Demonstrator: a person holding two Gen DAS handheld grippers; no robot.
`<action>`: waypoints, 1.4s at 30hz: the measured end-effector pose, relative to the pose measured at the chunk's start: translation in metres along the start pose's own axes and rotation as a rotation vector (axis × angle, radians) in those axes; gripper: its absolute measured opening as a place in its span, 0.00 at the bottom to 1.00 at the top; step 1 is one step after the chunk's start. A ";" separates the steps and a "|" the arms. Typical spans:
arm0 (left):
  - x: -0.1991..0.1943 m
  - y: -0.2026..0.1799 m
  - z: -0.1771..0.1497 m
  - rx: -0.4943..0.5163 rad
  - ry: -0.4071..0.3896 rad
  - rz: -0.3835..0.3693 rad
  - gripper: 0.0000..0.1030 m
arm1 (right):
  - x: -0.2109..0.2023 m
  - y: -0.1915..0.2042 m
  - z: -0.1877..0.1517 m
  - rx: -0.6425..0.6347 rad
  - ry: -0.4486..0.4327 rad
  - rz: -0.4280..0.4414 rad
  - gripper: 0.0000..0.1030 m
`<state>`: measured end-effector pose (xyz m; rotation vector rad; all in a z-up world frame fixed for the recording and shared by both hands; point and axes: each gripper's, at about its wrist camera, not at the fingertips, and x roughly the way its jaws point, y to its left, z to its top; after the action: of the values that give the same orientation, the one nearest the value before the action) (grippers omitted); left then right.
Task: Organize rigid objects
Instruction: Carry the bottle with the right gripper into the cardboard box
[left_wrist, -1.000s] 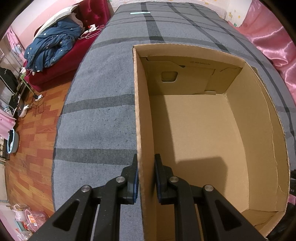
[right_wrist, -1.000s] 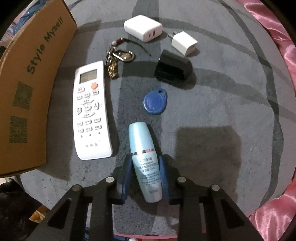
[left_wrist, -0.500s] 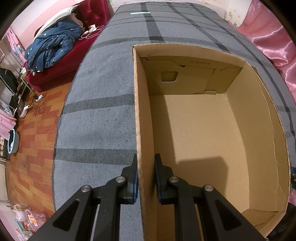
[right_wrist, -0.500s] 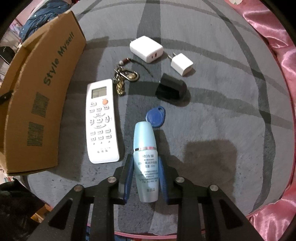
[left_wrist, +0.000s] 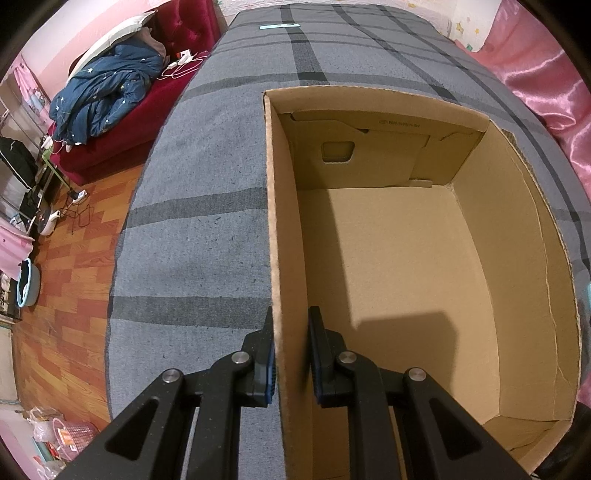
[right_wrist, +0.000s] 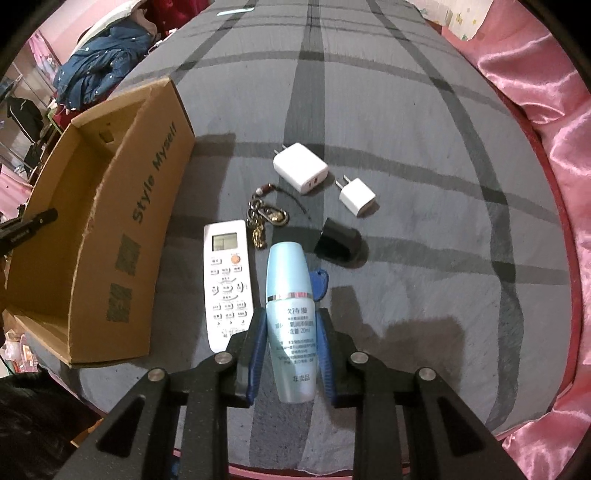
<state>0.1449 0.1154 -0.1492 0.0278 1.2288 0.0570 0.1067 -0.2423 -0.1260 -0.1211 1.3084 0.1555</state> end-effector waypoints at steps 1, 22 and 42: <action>0.000 0.000 0.000 -0.001 0.000 0.000 0.15 | 0.005 0.002 0.001 -0.002 -0.004 -0.004 0.27; 0.000 0.000 0.001 -0.007 0.004 -0.004 0.15 | -0.046 0.026 0.032 -0.041 -0.123 0.023 0.27; -0.001 -0.001 0.001 -0.007 0.004 0.000 0.15 | -0.053 0.095 0.057 -0.129 -0.161 0.092 0.27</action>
<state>0.1454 0.1141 -0.1484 0.0220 1.2329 0.0614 0.1303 -0.1412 -0.0602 -0.1549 1.1431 0.3220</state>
